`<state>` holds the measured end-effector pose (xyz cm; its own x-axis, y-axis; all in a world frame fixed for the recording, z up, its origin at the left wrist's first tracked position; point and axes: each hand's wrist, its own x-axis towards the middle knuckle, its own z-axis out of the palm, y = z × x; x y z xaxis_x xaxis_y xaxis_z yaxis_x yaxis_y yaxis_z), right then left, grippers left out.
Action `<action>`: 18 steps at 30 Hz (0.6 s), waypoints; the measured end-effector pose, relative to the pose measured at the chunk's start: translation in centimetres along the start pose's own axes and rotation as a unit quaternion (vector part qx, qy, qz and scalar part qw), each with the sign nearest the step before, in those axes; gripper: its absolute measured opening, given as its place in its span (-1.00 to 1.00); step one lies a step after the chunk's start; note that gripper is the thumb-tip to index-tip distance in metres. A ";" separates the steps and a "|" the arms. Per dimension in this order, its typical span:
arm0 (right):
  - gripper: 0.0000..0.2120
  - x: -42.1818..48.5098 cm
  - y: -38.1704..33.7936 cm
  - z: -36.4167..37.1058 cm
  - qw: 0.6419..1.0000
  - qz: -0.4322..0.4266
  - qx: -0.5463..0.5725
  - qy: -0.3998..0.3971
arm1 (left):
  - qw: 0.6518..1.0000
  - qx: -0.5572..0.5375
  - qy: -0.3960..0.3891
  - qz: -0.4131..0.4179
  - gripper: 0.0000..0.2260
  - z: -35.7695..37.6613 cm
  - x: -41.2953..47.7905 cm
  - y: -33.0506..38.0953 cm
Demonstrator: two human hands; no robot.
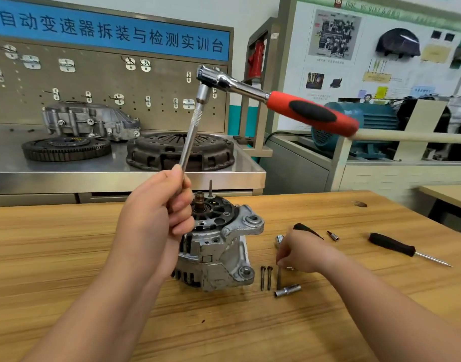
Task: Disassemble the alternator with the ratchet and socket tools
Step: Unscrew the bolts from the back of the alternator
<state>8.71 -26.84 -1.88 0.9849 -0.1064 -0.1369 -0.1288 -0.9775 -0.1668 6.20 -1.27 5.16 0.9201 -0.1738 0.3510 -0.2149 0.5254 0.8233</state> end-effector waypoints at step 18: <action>-0.58 -4.7 -4.2 -1.7 0.928 -0.236 0.179 0.225 | 0.997 -0.077 -0.033 -0.008 -0.78 0.2 0.1 0.5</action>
<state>4.82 -22.54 1.17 0.8799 0.1744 0.4421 0.3784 -0.8200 -0.4295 6.09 -1.17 5.70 0.8989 -0.2344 0.3703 -0.1429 0.6420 0.7533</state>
